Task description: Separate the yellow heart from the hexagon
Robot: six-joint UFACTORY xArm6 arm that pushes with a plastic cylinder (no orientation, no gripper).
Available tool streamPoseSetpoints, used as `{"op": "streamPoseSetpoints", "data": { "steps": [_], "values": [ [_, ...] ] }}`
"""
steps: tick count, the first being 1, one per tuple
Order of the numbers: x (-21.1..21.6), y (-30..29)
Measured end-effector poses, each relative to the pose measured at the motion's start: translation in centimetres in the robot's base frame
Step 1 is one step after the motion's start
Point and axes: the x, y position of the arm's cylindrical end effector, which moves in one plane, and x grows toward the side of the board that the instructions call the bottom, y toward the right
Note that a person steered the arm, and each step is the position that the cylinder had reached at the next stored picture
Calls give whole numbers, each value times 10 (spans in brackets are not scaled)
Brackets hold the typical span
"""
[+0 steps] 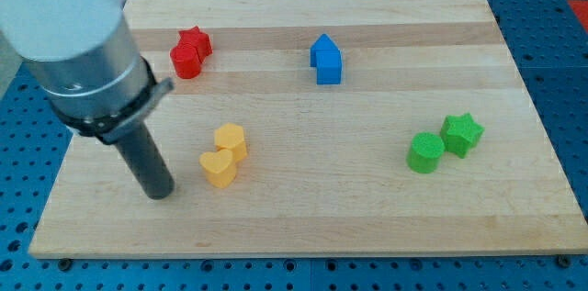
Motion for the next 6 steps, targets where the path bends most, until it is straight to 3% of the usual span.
{"op": "streamPoseSetpoints", "data": {
  "steps": [2,4,6],
  "values": [
    [-50,27],
    [0,98],
    [-15,31]
  ]
}}
